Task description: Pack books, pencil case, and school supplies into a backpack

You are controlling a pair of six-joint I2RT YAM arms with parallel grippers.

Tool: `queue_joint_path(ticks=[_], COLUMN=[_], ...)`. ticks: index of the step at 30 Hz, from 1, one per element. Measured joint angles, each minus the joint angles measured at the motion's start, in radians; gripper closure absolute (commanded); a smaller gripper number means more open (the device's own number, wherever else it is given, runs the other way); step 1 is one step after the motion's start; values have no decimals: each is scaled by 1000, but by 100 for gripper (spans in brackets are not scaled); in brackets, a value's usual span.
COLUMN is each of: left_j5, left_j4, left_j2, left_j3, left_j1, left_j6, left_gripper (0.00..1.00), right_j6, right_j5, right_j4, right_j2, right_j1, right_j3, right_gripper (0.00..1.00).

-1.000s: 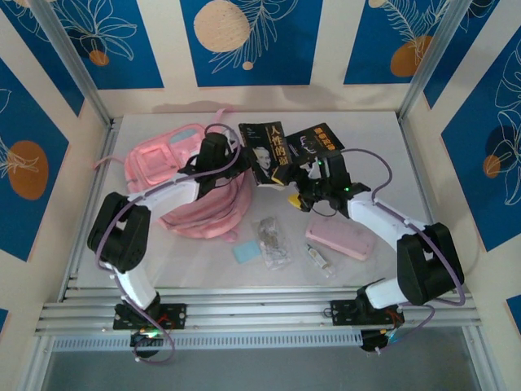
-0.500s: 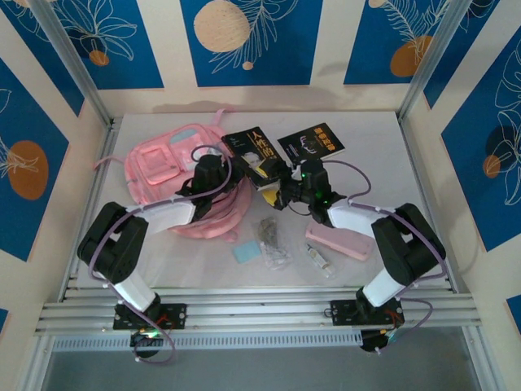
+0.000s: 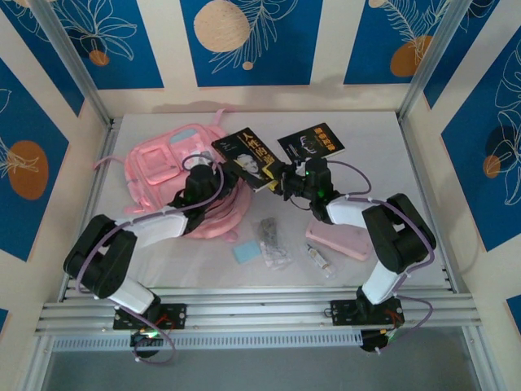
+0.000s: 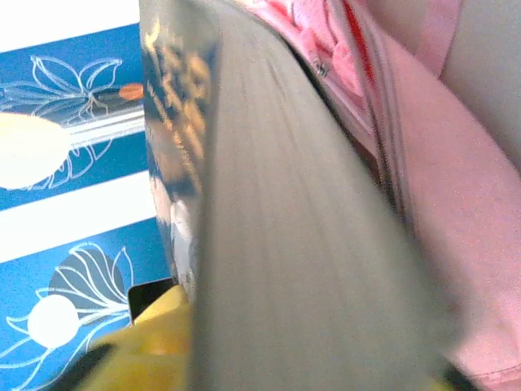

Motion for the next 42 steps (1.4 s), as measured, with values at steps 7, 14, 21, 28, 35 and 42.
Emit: queue_joint_path(ticks=[7,14,21,28,35,42], left_j5=[137,106,18,-36,-157,-243], left_j4=[-240,-780,-1065,-1151,-1140,-1111], left_j2=[-93,-218,-105,74,171,237], left_j3=[25,208,277,321,388,402], left_j1=[30,79,92,93,94,93], left_j6=[160,613,943,1145,1242,1284], left_gripper=[27,24,26,23,20,27], right_j6=[-41,-204,-415,-608,-704,-715], right_j5=[-31,-139,-268,-341,-373,-391], right_j4=[-67,-295,-519,-751,-854,-863], right_j2=[0,-2,-31,-74,-136,-137], right_j1=[-31,-125,-208,-261,-291,-300], right_j3=[46,130,195,238,243,243], right_gripper=[100,100,100,100,100,100])
